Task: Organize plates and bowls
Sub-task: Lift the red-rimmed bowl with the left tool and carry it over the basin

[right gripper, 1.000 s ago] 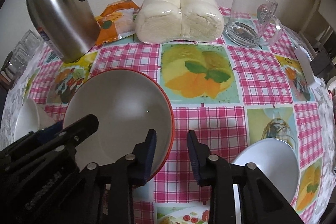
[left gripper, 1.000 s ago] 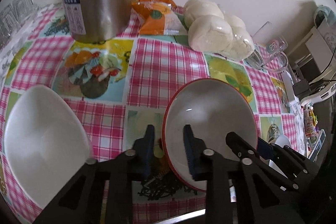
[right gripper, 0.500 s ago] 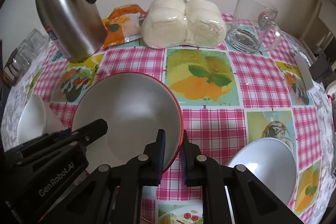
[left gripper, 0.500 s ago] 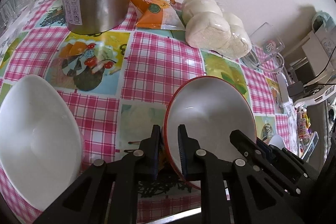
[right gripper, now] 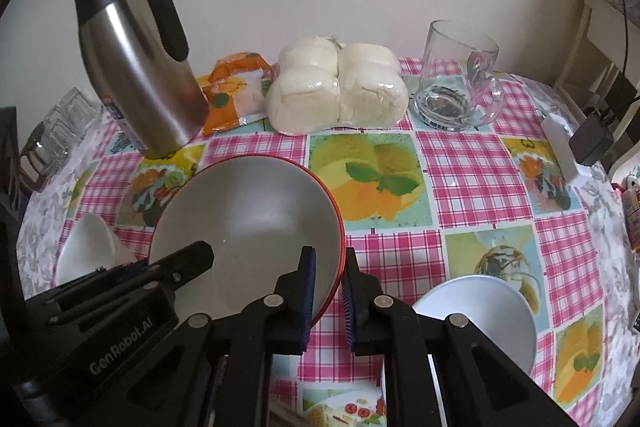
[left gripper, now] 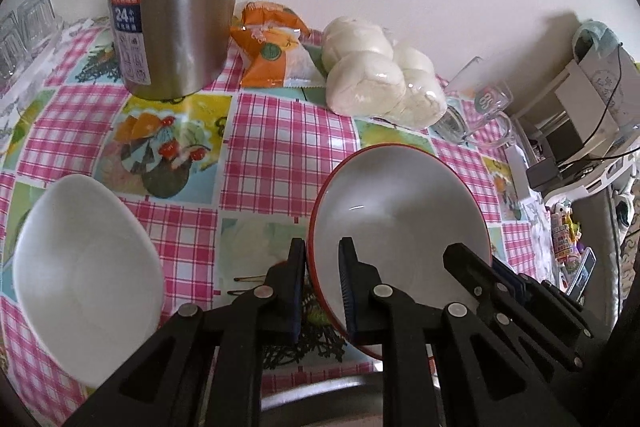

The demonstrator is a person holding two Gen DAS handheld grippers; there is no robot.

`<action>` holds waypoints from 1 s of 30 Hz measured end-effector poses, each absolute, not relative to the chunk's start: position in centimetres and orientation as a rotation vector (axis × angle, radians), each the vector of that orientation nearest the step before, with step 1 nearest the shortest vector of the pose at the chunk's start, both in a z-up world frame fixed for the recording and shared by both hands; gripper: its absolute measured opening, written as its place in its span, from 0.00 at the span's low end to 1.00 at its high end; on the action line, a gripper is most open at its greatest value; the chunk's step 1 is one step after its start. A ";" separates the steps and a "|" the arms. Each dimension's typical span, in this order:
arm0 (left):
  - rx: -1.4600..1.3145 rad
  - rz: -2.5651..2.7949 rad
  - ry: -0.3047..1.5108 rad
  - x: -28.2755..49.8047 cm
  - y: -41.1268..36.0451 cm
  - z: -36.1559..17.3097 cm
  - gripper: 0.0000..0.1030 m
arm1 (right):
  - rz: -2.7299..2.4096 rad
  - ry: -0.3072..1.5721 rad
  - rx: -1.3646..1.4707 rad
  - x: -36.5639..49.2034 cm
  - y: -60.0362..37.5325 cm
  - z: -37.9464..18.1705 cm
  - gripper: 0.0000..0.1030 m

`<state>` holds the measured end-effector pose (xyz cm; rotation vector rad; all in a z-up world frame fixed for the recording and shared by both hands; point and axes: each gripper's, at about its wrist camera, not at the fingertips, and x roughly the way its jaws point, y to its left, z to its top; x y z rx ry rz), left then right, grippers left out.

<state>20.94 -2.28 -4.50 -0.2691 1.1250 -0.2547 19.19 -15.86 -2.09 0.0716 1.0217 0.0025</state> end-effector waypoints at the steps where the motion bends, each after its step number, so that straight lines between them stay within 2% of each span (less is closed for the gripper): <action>1: -0.264 -0.256 1.123 20.7 -2.2 -4.3 0.17 | 0.003 1.015 0.081 18.8 -15.9 -1.8 0.13; 17: -0.099 -0.238 1.051 15.5 -3.1 1.5 0.17 | 0.013 0.938 0.193 12.4 -16.5 2.4 0.14; 30: -0.021 -0.211 1.026 10.7 -3.7 2.6 0.17 | 0.034 0.876 0.247 6.5 -16.8 3.0 0.14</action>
